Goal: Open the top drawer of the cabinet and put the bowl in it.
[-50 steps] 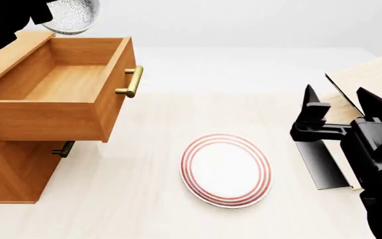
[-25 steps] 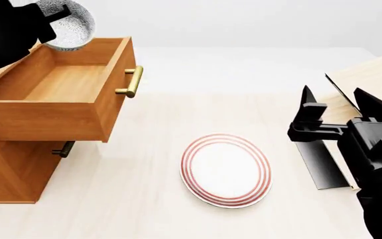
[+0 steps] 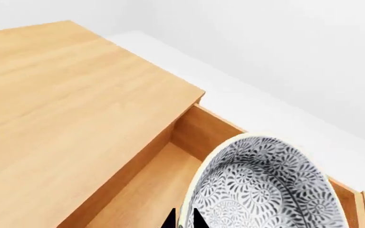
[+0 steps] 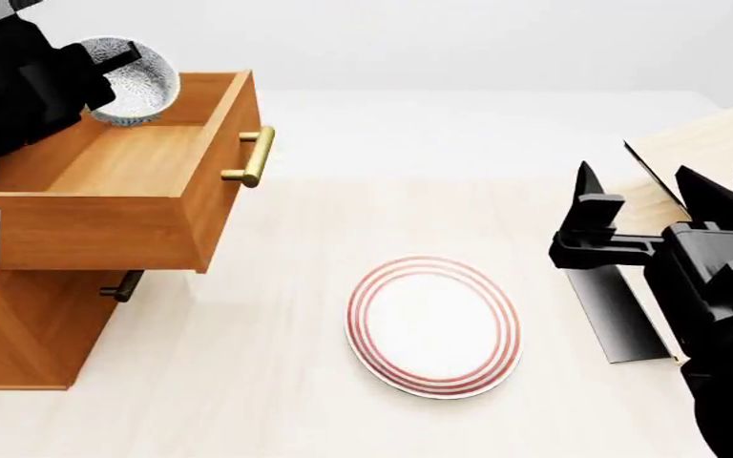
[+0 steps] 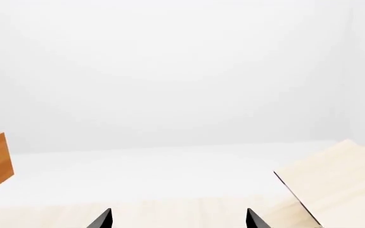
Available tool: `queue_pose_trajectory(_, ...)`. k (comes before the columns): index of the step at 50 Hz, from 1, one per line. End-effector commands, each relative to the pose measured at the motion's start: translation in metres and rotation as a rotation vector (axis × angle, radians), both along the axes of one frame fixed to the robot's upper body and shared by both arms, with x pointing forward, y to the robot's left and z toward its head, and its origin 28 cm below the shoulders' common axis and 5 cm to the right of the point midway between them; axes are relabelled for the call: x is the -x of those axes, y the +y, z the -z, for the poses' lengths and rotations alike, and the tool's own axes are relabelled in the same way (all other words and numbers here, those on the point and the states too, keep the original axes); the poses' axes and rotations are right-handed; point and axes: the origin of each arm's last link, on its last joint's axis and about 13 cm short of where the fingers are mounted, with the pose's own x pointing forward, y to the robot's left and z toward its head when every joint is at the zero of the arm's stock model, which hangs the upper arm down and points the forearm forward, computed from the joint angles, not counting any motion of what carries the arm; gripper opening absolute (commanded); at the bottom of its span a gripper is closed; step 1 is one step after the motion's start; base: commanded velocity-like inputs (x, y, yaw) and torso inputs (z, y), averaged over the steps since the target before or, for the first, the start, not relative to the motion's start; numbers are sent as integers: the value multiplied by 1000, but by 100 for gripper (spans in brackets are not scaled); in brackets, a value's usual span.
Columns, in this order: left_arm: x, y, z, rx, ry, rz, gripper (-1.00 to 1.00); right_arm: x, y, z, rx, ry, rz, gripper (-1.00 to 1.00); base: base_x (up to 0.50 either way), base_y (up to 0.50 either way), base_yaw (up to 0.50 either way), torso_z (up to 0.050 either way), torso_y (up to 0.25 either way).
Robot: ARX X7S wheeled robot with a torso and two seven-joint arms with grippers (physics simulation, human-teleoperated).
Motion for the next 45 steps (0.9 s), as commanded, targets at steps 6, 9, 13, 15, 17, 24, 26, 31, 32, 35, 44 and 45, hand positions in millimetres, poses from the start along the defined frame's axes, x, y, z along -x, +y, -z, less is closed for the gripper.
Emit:
queue_pose_trajectory(6,-3,-1,14,0,26,-16,-100,-1,-1,2,-4,6,2,100,0,0,0,0,0)
queue_pose_trajectory(9,-4,-1,17,1,31,-13,-100,-1,0,2,-2,6,1,100,0,0,0,0,0)
queue_pose_trajectory(13,-4,-2,21,0,39,-8,-100,-2,0,3,-4,7,1,100,0,0,0,0,0)
queue_pose_trajectory(15,-4,-2,23,-2,44,-9,-100,-2,-1,4,-4,9,1,100,0,0,0,0,0)
queue_pose_trajectory(17,-5,-3,25,-2,47,-9,-100,-3,-1,4,-5,10,3,100,0,0,0,0,0)
queue_pose_trajectory(24,-5,-4,31,-6,60,-3,-100,-4,0,5,-5,13,2,100,0,0,0,0,1)
queue_pose_trajectory(26,-5,-4,32,-6,63,-4,-100,-4,-1,6,-7,15,3,100,0,0,0,0,0)
queue_pose_trajectory(31,-6,-5,35,-6,67,-3,-100,-5,-1,7,-7,17,4,100,0,0,0,0,0)
queue_pose_trajectory(32,-6,-5,35,-6,68,-2,-100,-5,-1,7,-7,17,4,100,0,0,0,0,0)
queue_pose_trajectory(35,-6,-5,36,-6,71,-2,-100,-5,-1,8,-9,20,4,100,0,0,0,0,0)
queue_pose_trajectory(44,-5,-3,33,-4,63,3,100,-6,-1,9,-10,23,4,100,0,0,0,0,0)
queue_pose_trajectory(45,-5,-3,31,-5,60,2,100,-6,-1,9,-11,23,4,100,0,0,0,0,0)
